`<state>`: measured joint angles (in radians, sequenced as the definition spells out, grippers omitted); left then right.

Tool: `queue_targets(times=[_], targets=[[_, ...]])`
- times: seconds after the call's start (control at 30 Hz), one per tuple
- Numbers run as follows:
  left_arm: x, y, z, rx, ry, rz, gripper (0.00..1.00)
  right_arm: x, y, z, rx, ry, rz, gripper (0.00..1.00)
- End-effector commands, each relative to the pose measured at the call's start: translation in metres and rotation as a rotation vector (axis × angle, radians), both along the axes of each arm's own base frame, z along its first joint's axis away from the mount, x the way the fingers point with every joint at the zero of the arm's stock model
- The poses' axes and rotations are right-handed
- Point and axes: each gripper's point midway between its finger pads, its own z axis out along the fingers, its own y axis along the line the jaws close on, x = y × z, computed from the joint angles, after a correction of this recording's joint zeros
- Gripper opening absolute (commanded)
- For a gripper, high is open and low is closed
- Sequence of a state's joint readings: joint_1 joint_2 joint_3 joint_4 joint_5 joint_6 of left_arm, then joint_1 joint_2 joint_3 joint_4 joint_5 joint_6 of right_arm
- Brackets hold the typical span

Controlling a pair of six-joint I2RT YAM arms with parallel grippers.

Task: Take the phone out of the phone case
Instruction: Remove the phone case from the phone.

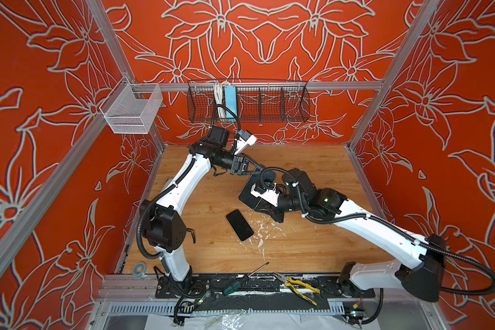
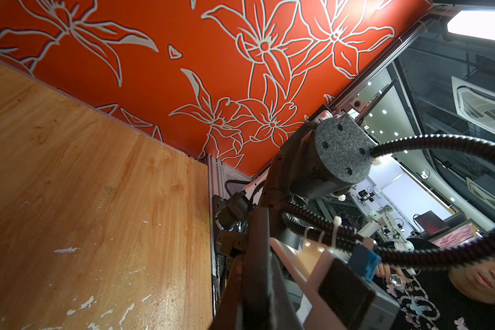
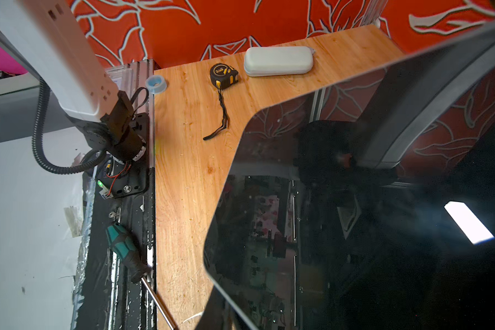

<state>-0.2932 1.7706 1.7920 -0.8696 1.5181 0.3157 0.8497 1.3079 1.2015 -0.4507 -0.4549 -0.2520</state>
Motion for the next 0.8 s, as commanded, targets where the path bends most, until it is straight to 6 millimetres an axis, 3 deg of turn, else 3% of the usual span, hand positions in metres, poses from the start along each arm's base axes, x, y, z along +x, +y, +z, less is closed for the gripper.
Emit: queue_targets(times=[0.0,0.23,0.43,0.63,0.77], targets=[[0.002,0.0,0.011,-0.025,-0.13,0.013,0.0,-0.003,0.015,0.024,0.073,-0.131,0.052,0.08],[0.0,0.001,0.014,-0.034,-0.137,0.015,0.0,0.022,0.004,0.01,0.036,-0.228,-0.072,0.08],[0.001,0.001,0.016,-0.038,-0.139,0.019,0.0,0.039,-0.012,0.01,0.036,-0.302,-0.192,0.09],[0.005,-0.001,0.017,-0.043,-0.136,0.023,0.0,0.043,-0.027,0.016,0.126,-0.278,-0.264,0.11],[0.011,-0.001,0.018,-0.043,-0.134,0.04,0.0,0.038,-0.032,0.022,0.203,-0.206,-0.255,0.2]])
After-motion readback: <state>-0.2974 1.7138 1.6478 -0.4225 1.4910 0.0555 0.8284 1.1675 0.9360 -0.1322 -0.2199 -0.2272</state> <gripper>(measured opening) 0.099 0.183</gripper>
